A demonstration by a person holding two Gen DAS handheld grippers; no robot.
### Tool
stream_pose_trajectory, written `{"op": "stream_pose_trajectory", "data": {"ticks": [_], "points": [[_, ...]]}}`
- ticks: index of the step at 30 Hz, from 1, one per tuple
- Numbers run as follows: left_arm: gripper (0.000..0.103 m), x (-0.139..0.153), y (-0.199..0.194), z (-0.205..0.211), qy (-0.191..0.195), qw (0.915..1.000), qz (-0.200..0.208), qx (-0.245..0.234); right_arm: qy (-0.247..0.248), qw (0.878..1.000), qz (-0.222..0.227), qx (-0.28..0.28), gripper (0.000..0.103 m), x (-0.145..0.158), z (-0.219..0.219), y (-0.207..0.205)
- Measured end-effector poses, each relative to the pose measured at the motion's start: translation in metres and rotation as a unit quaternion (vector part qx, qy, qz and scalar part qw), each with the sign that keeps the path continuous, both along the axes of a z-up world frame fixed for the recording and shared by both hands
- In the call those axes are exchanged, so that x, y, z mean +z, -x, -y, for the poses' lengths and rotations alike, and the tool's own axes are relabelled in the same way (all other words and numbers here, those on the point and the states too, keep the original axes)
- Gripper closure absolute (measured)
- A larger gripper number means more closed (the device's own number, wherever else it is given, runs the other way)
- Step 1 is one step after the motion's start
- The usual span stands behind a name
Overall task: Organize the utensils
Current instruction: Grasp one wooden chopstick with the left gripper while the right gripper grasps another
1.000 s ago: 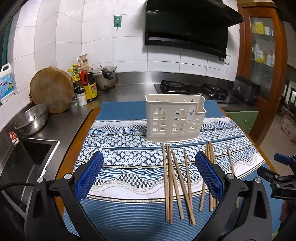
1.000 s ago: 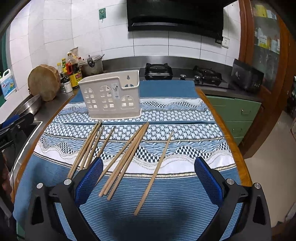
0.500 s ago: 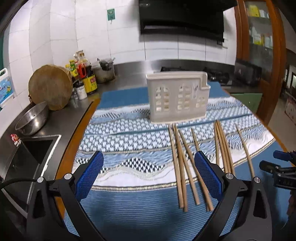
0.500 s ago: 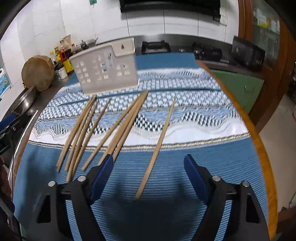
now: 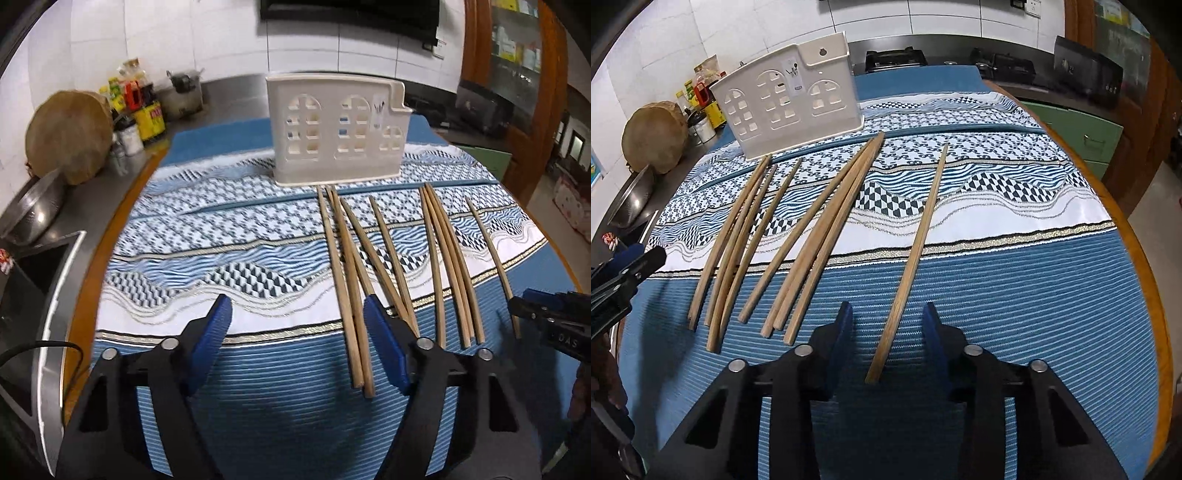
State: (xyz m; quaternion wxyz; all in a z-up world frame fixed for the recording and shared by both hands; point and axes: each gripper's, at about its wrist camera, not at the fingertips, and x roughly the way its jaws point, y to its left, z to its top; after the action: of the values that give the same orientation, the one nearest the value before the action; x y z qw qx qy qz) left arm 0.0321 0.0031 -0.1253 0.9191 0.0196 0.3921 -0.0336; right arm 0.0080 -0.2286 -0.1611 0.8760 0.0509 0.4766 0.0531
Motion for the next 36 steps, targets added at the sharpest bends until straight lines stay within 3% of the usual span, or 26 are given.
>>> {"op": "stream_pose_trajectory", "data": {"ticks": [4, 12, 19, 26, 36], "points": [[0.043, -0.009, -0.010, 0.006, 0.002, 0.9998, -0.018, -0.011, 0.000, 1.000, -0.007, -0.001, 0.079, -0.004, 0.000, -0.002], [0.062, -0.024, -0.026, 0.013, 0.015, 0.9983, -0.052, -0.021, 0.006, 1.000, -0.009, -0.002, 0.086, -0.007, 0.001, -0.005], [0.071, -0.034, -0.034, 0.017, 0.021, 0.9971, -0.069, -0.023, 0.015, 1.000, -0.008, 0.002, 0.087, -0.008, -0.001, -0.008], [0.071, -0.037, -0.037, 0.016, 0.032, 0.9964, -0.075, -0.024, 0.024, 1.000, -0.008, 0.005, 0.086, -0.008, -0.003, -0.010], [0.086, -0.042, -0.043, 0.022, 0.005, 0.9967, -0.079, -0.019, 0.038, 0.999, -0.009, 0.006, 0.090, -0.008, -0.004, -0.011]]}}
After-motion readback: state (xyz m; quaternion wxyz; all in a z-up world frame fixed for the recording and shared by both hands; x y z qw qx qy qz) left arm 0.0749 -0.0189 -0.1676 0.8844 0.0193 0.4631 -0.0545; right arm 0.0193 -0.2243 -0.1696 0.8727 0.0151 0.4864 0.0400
